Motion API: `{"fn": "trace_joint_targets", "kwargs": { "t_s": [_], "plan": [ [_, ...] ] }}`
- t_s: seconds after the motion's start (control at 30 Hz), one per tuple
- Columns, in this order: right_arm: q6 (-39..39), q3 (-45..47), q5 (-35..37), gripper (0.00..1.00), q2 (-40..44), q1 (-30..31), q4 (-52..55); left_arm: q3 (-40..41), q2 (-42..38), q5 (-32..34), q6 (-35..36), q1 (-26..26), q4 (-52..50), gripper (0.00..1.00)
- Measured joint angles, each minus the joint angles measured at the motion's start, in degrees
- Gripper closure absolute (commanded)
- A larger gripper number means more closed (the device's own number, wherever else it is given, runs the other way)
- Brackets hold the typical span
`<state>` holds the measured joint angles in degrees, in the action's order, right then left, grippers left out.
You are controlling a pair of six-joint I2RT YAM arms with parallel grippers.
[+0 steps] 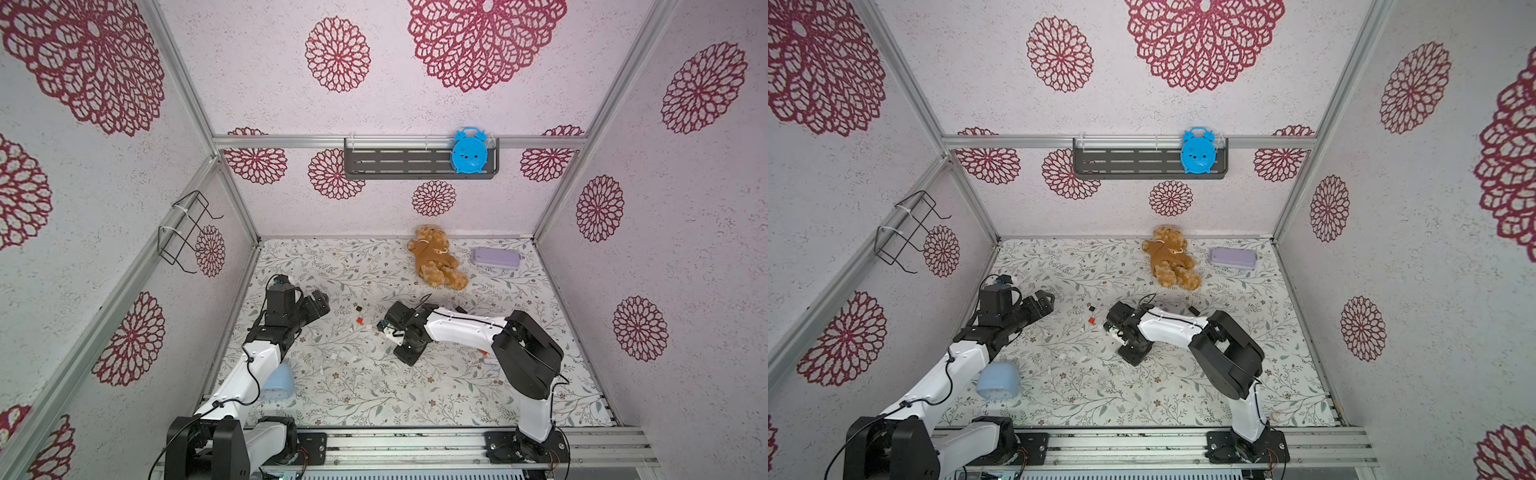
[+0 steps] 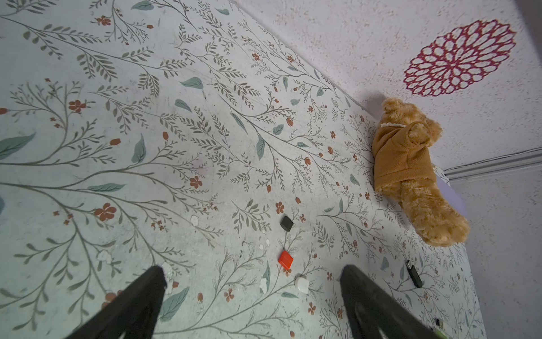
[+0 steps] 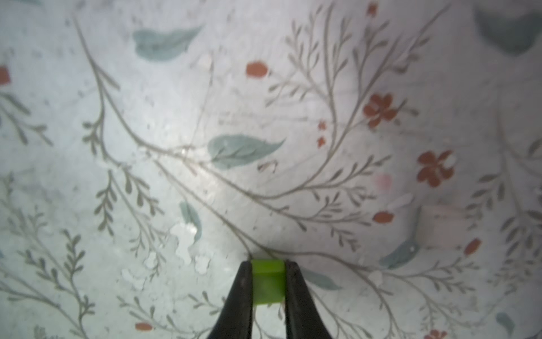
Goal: Close the usb drive cover
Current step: Move the cover to the center of the board.
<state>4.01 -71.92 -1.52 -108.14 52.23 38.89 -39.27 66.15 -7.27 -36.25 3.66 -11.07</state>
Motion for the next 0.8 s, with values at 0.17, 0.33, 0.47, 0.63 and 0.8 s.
{"fn": "trace_joint_targets", "kwargs": {
  "t_s": [0.17,0.33,0.47,0.63,0.8],
  "plan": [
    [0.31,1.46,-0.15,0.62,0.83,-0.07,0.00,-0.17,0.11,-0.76,-0.26,0.61,0.04,0.03],
    [-5.38,2.69,-0.15,0.51,2.27,-0.07,-1.70,-1.20,0.59,-1.29,-0.28,1.36,0.07,0.03],
    [-13.94,5.90,0.26,0.47,8.11,-0.11,-4.68,-1.29,0.59,-1.46,-0.28,1.73,-0.11,0.03],
    [-26.40,10.38,2.03,0.46,15.63,-0.11,-8.33,-1.31,0.57,-1.95,-0.28,2.45,-0.24,0.03],
    [-38.29,15.41,1.31,0.46,17.35,-0.11,-12.92,-1.29,0.57,-2.51,-0.09,3.21,-0.26,0.03]
  ]
}}
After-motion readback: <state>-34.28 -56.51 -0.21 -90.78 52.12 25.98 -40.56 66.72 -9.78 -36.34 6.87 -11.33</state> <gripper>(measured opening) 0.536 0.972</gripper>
